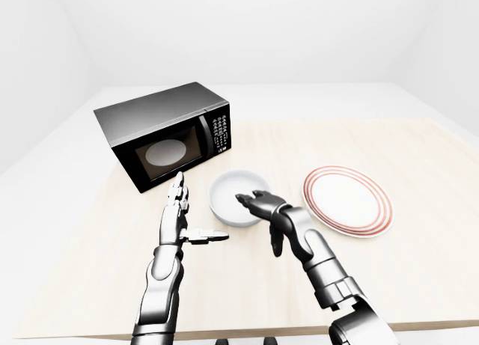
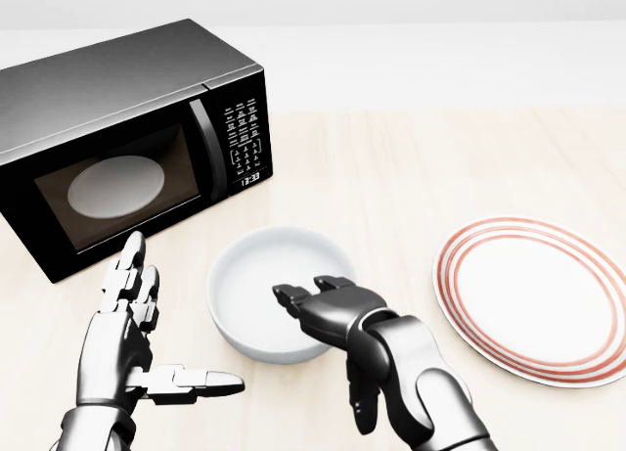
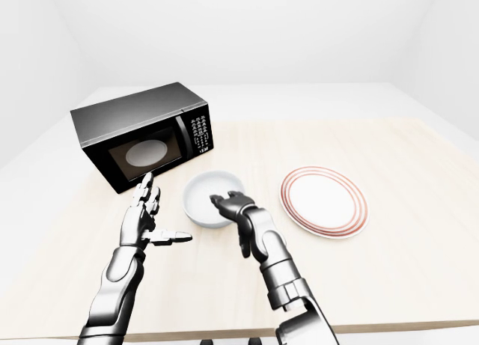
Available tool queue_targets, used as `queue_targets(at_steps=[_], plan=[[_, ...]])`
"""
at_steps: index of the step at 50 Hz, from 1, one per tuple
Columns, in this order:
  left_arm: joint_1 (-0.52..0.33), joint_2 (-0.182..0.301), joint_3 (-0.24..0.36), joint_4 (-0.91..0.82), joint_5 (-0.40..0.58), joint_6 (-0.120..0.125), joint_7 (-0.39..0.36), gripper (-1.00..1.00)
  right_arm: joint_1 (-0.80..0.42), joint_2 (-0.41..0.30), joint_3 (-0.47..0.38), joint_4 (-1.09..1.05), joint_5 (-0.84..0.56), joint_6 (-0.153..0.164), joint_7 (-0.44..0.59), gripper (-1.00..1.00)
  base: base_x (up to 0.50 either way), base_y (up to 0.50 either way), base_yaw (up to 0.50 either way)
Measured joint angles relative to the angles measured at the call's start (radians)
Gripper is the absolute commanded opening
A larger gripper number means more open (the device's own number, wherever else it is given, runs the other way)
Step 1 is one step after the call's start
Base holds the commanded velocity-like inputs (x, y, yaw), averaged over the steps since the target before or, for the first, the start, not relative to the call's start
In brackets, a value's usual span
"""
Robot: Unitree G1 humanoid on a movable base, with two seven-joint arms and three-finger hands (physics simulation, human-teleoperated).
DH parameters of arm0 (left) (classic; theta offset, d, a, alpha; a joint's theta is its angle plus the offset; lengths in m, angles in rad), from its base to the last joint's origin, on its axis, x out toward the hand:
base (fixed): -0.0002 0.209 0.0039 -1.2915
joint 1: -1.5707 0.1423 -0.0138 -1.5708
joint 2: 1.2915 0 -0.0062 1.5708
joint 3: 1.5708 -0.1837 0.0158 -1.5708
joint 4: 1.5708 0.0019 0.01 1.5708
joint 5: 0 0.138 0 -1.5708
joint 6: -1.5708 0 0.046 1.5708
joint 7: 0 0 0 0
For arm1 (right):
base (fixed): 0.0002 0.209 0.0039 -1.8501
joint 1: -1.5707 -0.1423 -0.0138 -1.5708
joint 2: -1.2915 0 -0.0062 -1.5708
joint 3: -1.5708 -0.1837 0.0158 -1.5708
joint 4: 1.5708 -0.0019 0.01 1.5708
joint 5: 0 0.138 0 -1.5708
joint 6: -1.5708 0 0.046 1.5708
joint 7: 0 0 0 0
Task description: Pick up the white bowl and put it on the plate.
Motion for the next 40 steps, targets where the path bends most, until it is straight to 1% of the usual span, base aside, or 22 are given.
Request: queue_targets(at_steps=[9,10,11,12,26,34,40], plan=[[0.0,0.0,0.0,0.0,0.0,0.0,0.0,1.0,0.0,0.0,0.002,0.005,-0.002,0.0,-0.007,1.0,0.0,0.0,0.0],[0.0,0.0,0.0,0.0,0.0,0.0,0.0,1.0,0.0,0.0,0.002,0.005,-0.002,0.0,-0.008,-0.16,0.0,0.0,0.0],[0.0,0.0,0.0,0.0,0.0,0.0,0.0,1.0,0.001,0.0,0.002,0.004,-0.002,0.0,-0.008,-0.49,0.0,0.0,0.0],[0.0,0.0,0.0,0.0,0.0,0.0,0.0,1.0,0.001,0.0,0.002,0.004,-0.002,0.0,-0.008,-1.0,0.0,0.0,0.0],[0.0,0.0,0.0,0.0,0.0,0.0,0.0,1.0,-0.008,0.003,0.0,-0.002,0.023,0.0,-0.039,-1.0,0.0,0.0,0.0],[0.0,0.0,0.0,0.0,0.0,0.0,0.0,1.0,-0.003,0.011,0.005,0.002,-0.007,0.0,-0.061,-1.0,0.0,0.0,0.0],[0.0,0.0,0.0,0.0,0.0,0.0,0.0,1.0,-0.006,0.011,0.002,0.002,0.005,0.0,-0.072,-1.0,0.0,0.0,0.0]])
